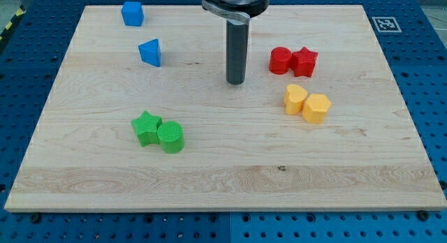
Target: Move the arm to the bottom right of the blue triangle
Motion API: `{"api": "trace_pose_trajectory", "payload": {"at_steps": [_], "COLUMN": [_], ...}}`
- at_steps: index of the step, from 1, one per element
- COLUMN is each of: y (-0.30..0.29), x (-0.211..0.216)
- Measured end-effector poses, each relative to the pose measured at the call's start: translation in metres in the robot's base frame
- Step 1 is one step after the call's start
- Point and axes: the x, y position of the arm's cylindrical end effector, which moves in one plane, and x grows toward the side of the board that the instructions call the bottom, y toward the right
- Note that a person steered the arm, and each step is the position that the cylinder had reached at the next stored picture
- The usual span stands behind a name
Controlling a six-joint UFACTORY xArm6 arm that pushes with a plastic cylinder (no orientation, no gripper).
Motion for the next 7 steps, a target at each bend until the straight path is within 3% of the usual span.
{"api": "trace_pose_trajectory", "payload": {"at_steps": [7], "y": [-0.110], "x": [-0.013]}}
